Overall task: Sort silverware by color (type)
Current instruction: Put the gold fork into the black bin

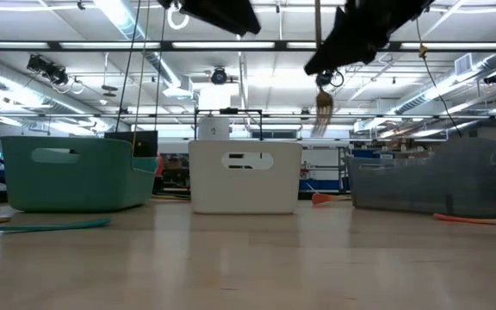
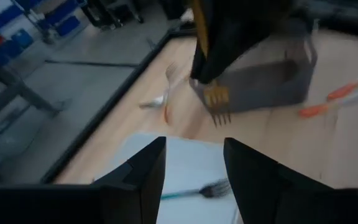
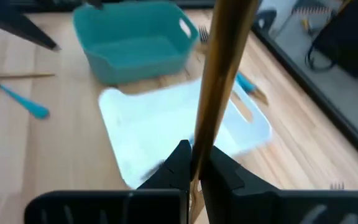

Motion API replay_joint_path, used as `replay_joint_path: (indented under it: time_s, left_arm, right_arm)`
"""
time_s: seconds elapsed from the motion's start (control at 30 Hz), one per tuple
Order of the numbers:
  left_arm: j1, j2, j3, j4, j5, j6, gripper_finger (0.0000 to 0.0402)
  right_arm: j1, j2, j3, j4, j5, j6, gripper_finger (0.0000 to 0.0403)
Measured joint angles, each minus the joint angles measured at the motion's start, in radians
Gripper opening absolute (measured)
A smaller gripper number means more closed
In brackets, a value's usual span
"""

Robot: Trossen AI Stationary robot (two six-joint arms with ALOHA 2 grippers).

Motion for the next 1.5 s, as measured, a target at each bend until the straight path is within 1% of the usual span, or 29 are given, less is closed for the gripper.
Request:
replay_joint_path:
  time_s: [0.07, 0.17, 0.23, 0.33, 0.5, 0.63, 0.77, 0.83, 1.0, 1.03, 1.2, 1.33, 1.5]
  left_arm:
    - [0.005, -0.017, -0.013, -0.037, -0.002, 0.037, 0.0171]
    - [0.022, -0.021, -0.015, -0.049, 0.003, 0.093, 0.0171]
    - [0.034, -0.021, -0.015, -0.048, 0.040, 0.147, 0.0171]
    - [0.058, -0.022, -0.015, -0.036, 0.148, 0.229, 0.0171]
    - [0.087, -0.022, -0.016, 0.028, 0.351, 0.384, 0.0171]
    - [0.101, -0.022, -0.017, 0.087, 0.512, 0.453, 0.0171]
    - [0.097, -0.022, -0.073, 0.247, 0.600, 0.500, 0.0171]
    - [0.091, -0.025, -0.112, 0.318, 0.617, 0.513, 0.0171]
    - [0.081, -0.047, -0.173, 0.411, 0.625, 0.505, 0.0171]
    - [0.078, -0.052, -0.186, 0.451, 0.631, 0.507, 0.0171]
    - [0.068, -0.121, -0.300, 0.598, 0.649, 0.509, 0.0171]
    - [0.072, -0.184, -0.402, 0.682, 0.650, 0.506, 0.0171]
    - [0.080, -0.281, -0.481, 0.693, 0.646, 0.507, 0.0171]
  right_arm:
    - [-0.024, -0.024, 0.000, -0.069, -0.040, 0.038, 0.0026]
    - [-0.060, -0.060, 0.000, -0.179, -0.111, 0.101, 0.0026]
    - [-0.080, -0.082, 0.001, -0.224, -0.151, 0.138, 0.0026]
    - [-0.108, -0.099, 0.011, -0.314, -0.198, 0.182, 0.0026]
    - [-0.134, -0.089, 0.090, -0.537, -0.265, 0.223, 0.0026]
    - [-0.160, -0.076, 0.146, -0.686, -0.338, 0.232, 0.0027]
    - [-0.188, -0.071, 0.164, -0.795, -0.414, 0.229, 0.0027]
    - [-0.200, -0.062, 0.164, -0.842, -0.443, 0.218, 0.0027]
    - [-0.236, -0.016, 0.164, -0.912, -0.513, 0.183, 0.0027]
    - [-0.243, -0.004, 0.164, -0.919, -0.525, 0.174, 0.0027]
    - [-0.282, 0.043, 0.164, -0.958, -0.570, 0.126, 0.0027]
    - [-0.321, 0.051, 0.164, -0.967, -0.607, 0.117, 0.0027]
    - [-0.373, 0.063, 0.163, -0.983, -0.685, 0.099, 0.0027]
